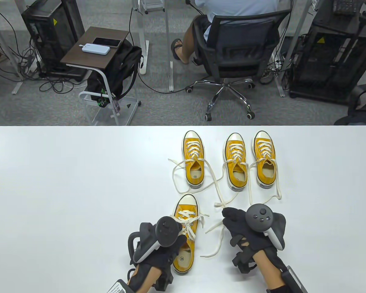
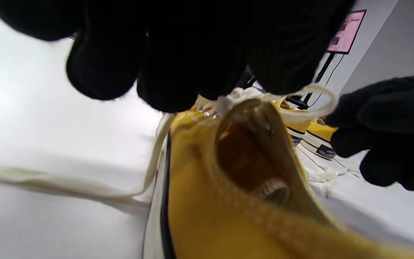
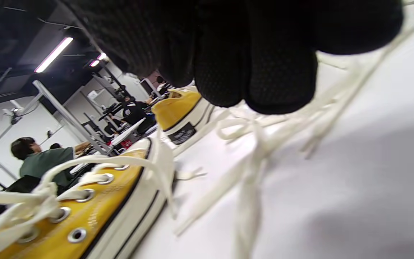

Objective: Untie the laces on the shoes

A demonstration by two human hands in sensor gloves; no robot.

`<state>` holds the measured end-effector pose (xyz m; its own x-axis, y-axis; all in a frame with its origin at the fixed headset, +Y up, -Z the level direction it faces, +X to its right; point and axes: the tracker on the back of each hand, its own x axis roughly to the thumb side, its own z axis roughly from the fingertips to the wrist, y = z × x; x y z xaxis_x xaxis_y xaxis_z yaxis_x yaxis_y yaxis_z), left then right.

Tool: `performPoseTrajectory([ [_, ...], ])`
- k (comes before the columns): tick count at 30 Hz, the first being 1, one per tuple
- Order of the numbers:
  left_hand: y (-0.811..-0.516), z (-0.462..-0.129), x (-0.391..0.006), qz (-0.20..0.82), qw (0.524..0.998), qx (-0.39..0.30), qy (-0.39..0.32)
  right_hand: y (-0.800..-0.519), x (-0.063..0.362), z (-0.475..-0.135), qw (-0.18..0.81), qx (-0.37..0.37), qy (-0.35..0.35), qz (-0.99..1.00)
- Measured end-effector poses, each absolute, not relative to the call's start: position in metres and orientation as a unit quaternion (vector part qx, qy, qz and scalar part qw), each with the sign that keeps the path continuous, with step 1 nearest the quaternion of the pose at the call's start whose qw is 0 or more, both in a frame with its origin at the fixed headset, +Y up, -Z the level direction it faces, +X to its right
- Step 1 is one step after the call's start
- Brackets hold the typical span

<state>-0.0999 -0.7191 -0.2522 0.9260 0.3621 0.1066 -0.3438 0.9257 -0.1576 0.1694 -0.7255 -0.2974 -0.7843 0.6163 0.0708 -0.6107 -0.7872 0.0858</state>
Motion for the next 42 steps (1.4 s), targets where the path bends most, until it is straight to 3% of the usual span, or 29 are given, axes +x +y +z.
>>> performPoseTrajectory([
  [7, -0.729, -0.252, -0.105, 0.211, 0.973, -0.058, -0.08, -0.715, 0.11, -0.305, 0.251, 0.123, 0.015, 0.96],
  [12, -0.734, -0.249, -0.101, 0.2, 0.974, -0.064, -0.089, -0.729, 0.079, -0.307, 0.162, 0.183, 0.022, 0.969],
  [15, -0.736, -0.249, -0.099, 0.206, 0.973, -0.064, -0.086, -0.735, 0.074, -0.306, 0.154, 0.187, -0.011, 0.97],
  [17, -0.739, -0.252, -0.1, 0.208, 0.973, -0.06, -0.083, -0.735, 0.076, -0.304, 0.182, 0.173, -0.05, 0.967],
  [26, -0.744, -0.257, -0.109, 0.249, 0.965, -0.072, -0.046, -0.718, 0.099, -0.293, 0.205, 0.156, -0.1, 0.961],
  [42, -0.75, -0.26, -0.118, 0.295, 0.949, -0.108, -0.011, -0.667, 0.195, -0.288, 0.357, 0.058, -0.178, 0.915],
])
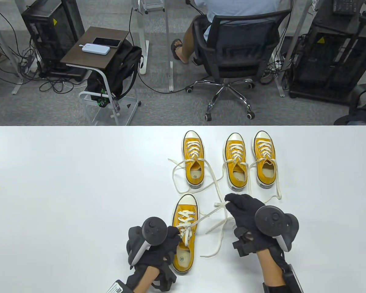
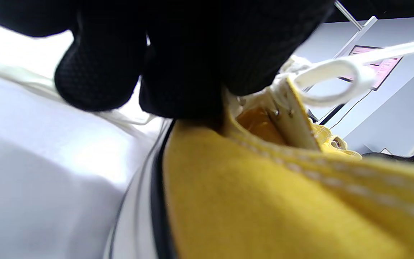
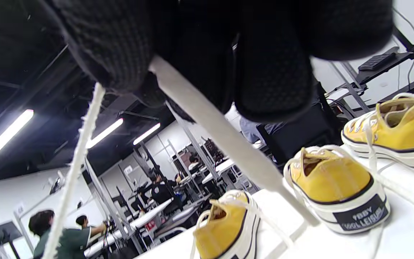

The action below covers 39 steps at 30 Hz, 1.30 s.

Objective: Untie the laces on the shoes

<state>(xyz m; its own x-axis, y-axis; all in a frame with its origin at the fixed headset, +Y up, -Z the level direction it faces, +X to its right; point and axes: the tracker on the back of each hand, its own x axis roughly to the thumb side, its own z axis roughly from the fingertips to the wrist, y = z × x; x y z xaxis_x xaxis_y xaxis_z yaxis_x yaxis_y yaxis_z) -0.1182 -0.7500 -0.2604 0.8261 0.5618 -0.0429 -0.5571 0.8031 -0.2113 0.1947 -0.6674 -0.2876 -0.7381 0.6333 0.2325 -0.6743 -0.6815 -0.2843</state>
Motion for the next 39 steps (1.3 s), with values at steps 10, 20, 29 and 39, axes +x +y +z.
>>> performPoseTrajectory([
  [10, -0.753, -0.262, -0.122, 0.314, 0.942, -0.12, 0.001, -0.668, 0.243, -0.289, 0.503, 0.058, -0.126, 0.853],
  [20, -0.755, -0.262, -0.125, 0.33, 0.935, -0.133, 0.008, -0.695, 0.235, -0.301, 0.421, 0.127, 0.113, 0.891],
  [29, -0.755, -0.262, -0.125, 0.33, 0.935, -0.132, 0.006, -0.747, 0.197, -0.312, 0.232, 0.064, 0.278, 0.93],
  [39, -0.754, -0.262, -0.123, 0.317, 0.94, -0.128, -0.003, -0.732, 0.141, -0.299, 0.343, 0.149, 0.082, 0.924],
])
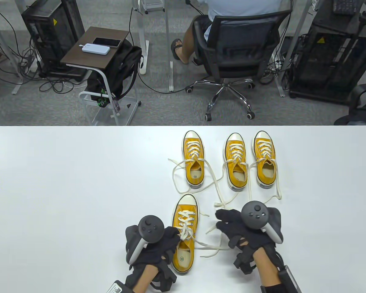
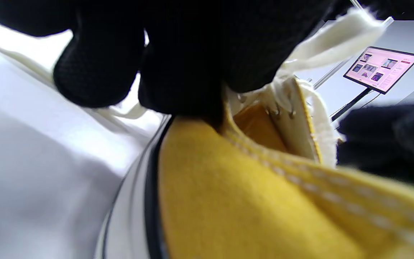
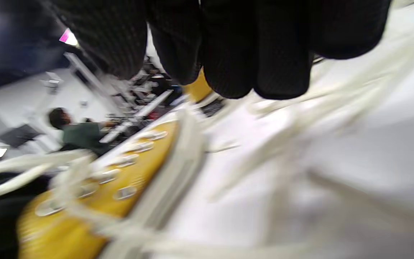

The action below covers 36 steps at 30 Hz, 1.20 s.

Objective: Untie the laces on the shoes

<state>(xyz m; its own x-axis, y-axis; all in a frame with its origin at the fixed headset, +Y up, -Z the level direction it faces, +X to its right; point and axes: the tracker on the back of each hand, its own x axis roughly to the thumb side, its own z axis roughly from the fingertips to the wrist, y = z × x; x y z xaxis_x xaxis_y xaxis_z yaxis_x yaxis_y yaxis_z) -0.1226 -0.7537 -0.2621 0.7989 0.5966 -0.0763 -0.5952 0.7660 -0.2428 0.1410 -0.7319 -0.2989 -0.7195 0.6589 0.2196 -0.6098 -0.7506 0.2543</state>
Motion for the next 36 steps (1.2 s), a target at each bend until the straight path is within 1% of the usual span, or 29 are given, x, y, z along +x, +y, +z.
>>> performPoseTrajectory([
  [2, -0.754, -0.262, -0.123, 0.316, 0.94, -0.127, -0.004, -0.736, 0.116, -0.293, 0.332, 0.176, 0.092, 0.922],
  [4, -0.754, -0.261, -0.123, 0.317, 0.94, -0.126, -0.005, -0.741, 0.1, -0.29, 0.301, 0.187, 0.109, 0.929],
  [7, -0.753, -0.261, -0.122, 0.317, 0.94, -0.123, -0.009, -0.748, 0.091, -0.289, 0.283, 0.174, 0.078, 0.94],
  [8, -0.752, -0.26, -0.121, 0.316, 0.941, -0.119, -0.013, -0.75, 0.09, -0.289, 0.284, 0.166, 0.078, 0.941],
  [11, -0.75, -0.259, -0.118, 0.303, 0.946, -0.111, -0.02, -0.75, 0.091, -0.29, 0.304, 0.137, 0.028, 0.942],
  [14, -0.75, -0.259, -0.117, 0.301, 0.947, -0.108, -0.022, -0.754, 0.088, -0.292, 0.317, 0.137, 0.052, 0.937],
  [16, -0.75, -0.259, -0.118, 0.306, 0.946, -0.107, -0.023, -0.752, 0.088, -0.293, 0.305, 0.142, 0.04, 0.941],
  [19, -0.75, -0.258, -0.12, 0.318, 0.942, -0.104, -0.012, -0.752, 0.088, -0.292, 0.295, 0.153, 0.043, 0.942],
  [22, -0.746, -0.257, -0.122, 0.339, 0.939, -0.053, -0.007, -0.752, 0.087, -0.291, 0.292, 0.154, 0.052, 0.942],
  [24, -0.745, -0.257, -0.121, 0.341, 0.939, -0.037, -0.004, -0.752, 0.088, -0.291, 0.301, 0.151, 0.048, 0.94],
  [27, -0.748, -0.26, -0.118, 0.343, 0.938, -0.049, -0.011, -0.749, 0.092, -0.291, 0.299, 0.142, 0.034, 0.943],
  [29, -0.751, -0.262, -0.115, 0.353, 0.934, -0.057, -0.014, -0.748, 0.093, -0.291, 0.3, 0.152, 0.052, 0.94],
  [31, -0.752, -0.262, -0.114, 0.366, 0.93, -0.042, -0.012, -0.75, 0.09, -0.288, 0.285, 0.17, 0.072, 0.941],
  [32, -0.752, -0.263, -0.114, 0.363, 0.931, -0.043, -0.01, -0.751, 0.086, -0.286, 0.275, 0.173, 0.069, 0.943],
  [34, -0.752, -0.264, -0.113, 0.358, 0.933, -0.049, -0.009, -0.751, 0.079, -0.284, 0.247, 0.172, 0.03, 0.953],
  [36, -0.752, -0.264, -0.114, 0.361, 0.932, -0.039, -0.009, -0.751, 0.075, -0.284, 0.231, 0.16, 0.006, 0.96],
])
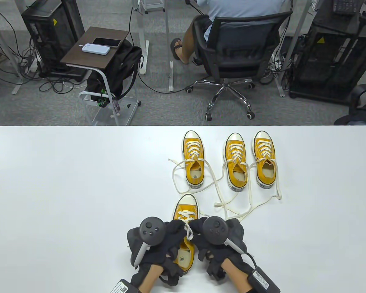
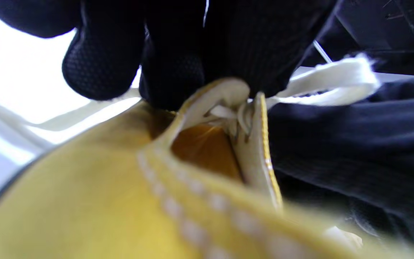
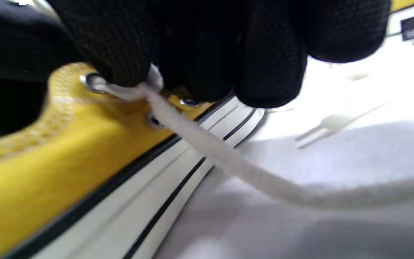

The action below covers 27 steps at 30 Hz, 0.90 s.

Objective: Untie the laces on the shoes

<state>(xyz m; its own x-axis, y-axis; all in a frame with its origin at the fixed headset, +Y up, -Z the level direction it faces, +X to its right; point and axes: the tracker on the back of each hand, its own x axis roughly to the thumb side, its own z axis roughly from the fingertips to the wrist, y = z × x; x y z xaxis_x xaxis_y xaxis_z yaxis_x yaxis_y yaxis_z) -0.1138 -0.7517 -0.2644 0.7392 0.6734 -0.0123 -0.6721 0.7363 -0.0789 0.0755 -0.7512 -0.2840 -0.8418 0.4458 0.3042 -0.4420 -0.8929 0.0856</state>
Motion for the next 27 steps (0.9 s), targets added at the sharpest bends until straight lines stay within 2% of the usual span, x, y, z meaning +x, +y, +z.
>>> performPoseTrajectory([
  [9, -0.752, -0.263, -0.113, 0.371, 0.928, -0.027, -0.026, -0.752, 0.08, -0.286, 0.309, 0.15, 0.057, 0.938],
  [13, -0.752, -0.263, -0.114, 0.372, 0.928, 0.001, -0.031, -0.751, 0.081, -0.286, 0.312, 0.154, 0.06, 0.936],
  [18, -0.753, -0.26, -0.127, 0.399, 0.917, 0.005, 0.014, -0.75, 0.089, -0.287, 0.273, 0.153, 0.058, 0.948],
  [20, -0.752, -0.257, -0.13, 0.413, 0.911, -0.006, 0.005, -0.749, 0.092, -0.287, 0.293, 0.146, 0.026, 0.945],
  [22, -0.749, -0.254, -0.126, 0.424, 0.906, 0.017, -0.009, -0.75, 0.092, -0.287, 0.337, 0.135, 0.054, 0.93],
  [27, -0.75, -0.253, -0.113, 0.395, 0.917, -0.022, -0.04, -0.75, 0.089, -0.286, 0.357, 0.137, 0.059, 0.922],
])
